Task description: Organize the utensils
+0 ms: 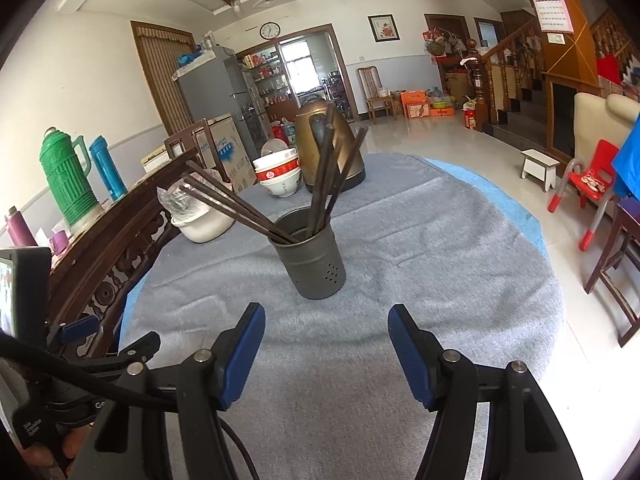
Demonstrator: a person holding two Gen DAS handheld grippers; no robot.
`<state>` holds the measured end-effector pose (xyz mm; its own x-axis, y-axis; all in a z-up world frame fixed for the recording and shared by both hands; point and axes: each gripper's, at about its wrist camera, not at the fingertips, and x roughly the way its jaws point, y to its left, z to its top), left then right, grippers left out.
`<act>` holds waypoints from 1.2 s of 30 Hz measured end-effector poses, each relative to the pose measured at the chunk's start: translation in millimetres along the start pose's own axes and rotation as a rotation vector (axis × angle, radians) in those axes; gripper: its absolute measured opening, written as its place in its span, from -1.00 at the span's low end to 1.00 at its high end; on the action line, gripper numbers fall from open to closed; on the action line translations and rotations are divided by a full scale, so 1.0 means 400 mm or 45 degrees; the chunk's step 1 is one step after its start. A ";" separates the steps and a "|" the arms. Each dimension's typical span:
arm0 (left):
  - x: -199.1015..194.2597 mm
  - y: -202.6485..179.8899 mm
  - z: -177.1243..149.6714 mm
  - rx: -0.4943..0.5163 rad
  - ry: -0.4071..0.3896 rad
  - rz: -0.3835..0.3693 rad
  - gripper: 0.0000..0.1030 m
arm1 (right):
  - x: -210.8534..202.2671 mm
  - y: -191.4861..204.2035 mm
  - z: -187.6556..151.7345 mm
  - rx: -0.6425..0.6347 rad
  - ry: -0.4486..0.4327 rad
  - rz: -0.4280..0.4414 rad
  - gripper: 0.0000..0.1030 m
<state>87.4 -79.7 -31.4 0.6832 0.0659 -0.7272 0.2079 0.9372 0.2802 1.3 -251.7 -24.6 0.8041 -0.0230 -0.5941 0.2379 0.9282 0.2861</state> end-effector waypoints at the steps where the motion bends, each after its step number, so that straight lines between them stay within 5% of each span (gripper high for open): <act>1: 0.003 0.004 -0.002 -0.004 0.003 0.003 0.75 | 0.002 0.003 0.001 -0.004 0.002 0.000 0.31; 36: 0.000 0.214 -0.026 -0.251 -0.032 -0.002 0.75 | -0.020 0.172 0.058 -0.132 -0.080 -0.032 0.31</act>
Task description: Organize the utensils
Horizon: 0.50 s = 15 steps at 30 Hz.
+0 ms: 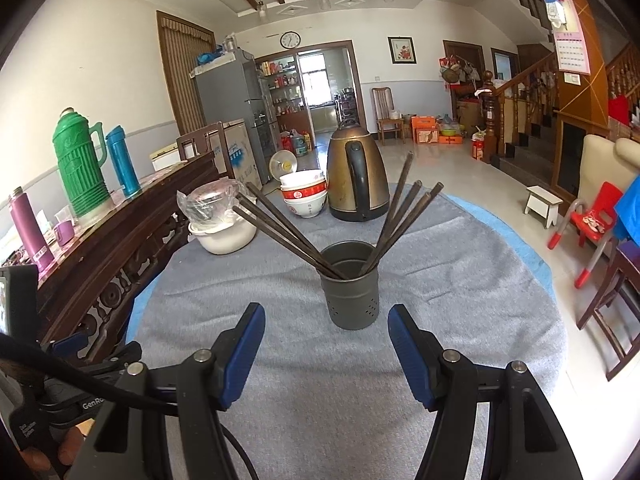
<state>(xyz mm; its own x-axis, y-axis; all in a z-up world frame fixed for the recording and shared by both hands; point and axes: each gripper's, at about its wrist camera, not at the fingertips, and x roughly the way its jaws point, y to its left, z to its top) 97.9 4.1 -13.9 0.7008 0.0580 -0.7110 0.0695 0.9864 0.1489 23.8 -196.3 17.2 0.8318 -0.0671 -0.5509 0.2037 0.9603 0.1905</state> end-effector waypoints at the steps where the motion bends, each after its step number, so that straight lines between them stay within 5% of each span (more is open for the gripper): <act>1: -0.004 0.005 -0.001 -0.004 -0.003 -0.003 0.75 | -0.003 0.004 0.000 -0.006 -0.002 0.001 0.31; 15: -0.087 0.046 -0.022 -0.032 -0.072 0.010 0.75 | -0.075 0.042 -0.010 -0.035 -0.059 0.033 0.31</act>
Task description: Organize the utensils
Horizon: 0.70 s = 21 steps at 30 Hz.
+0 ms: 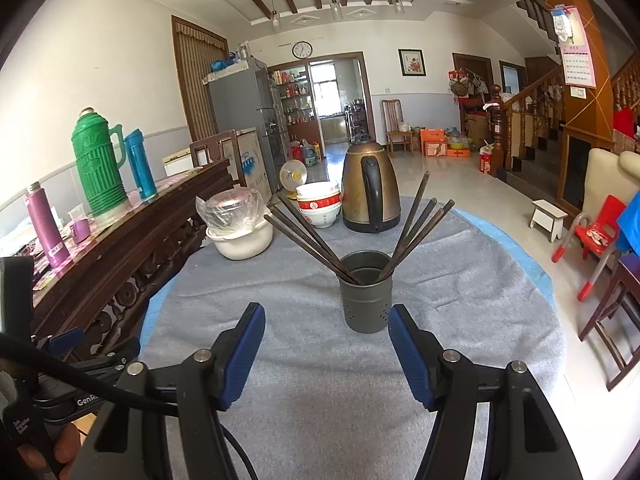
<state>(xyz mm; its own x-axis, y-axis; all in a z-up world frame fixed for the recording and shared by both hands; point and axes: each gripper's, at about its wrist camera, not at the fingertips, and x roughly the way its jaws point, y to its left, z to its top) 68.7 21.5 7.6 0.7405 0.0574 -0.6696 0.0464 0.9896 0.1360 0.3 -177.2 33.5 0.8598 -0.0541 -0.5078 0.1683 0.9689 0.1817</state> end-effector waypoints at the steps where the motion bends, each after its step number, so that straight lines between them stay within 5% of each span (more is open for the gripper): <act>1: -0.008 0.000 -0.001 0.001 -0.006 0.001 0.75 | -0.007 0.001 0.000 -0.001 -0.007 0.003 0.31; 21: -0.168 -0.015 0.000 0.038 -0.143 0.041 0.75 | -0.120 -0.031 0.003 0.030 -0.125 0.053 0.34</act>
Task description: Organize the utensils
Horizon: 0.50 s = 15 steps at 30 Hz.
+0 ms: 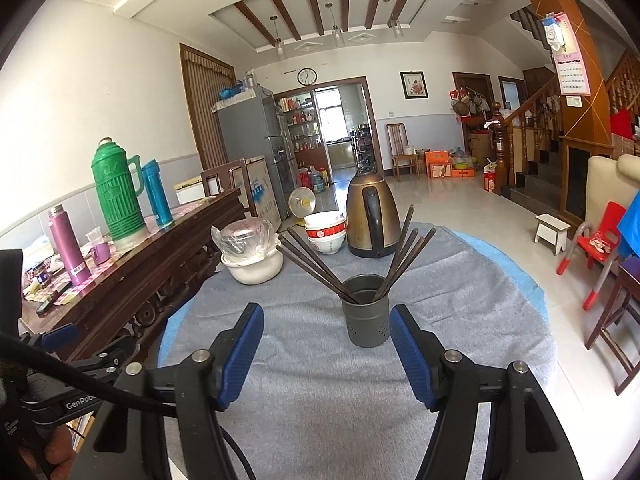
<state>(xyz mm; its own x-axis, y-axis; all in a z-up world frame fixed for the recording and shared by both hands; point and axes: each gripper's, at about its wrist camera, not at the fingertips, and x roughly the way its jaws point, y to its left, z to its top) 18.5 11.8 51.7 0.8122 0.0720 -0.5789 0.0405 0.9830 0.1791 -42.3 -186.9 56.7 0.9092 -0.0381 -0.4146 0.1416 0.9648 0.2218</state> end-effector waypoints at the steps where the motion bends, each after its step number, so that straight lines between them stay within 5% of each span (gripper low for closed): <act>1: -0.006 -0.002 0.002 0.005 -0.007 0.002 0.75 | -0.004 -0.004 0.001 0.004 -0.001 0.004 0.34; 15: -0.034 -0.030 0.044 0.022 -0.040 0.000 0.75 | 0.005 -0.029 0.017 0.029 -0.012 0.015 0.34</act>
<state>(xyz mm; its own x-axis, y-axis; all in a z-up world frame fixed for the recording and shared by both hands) 17.2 -3.9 71.3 0.8301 0.0667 -0.5536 0.0499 0.9799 0.1929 -39.5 -199.8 59.4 0.9144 -0.0292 -0.4037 0.1396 0.9590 0.2467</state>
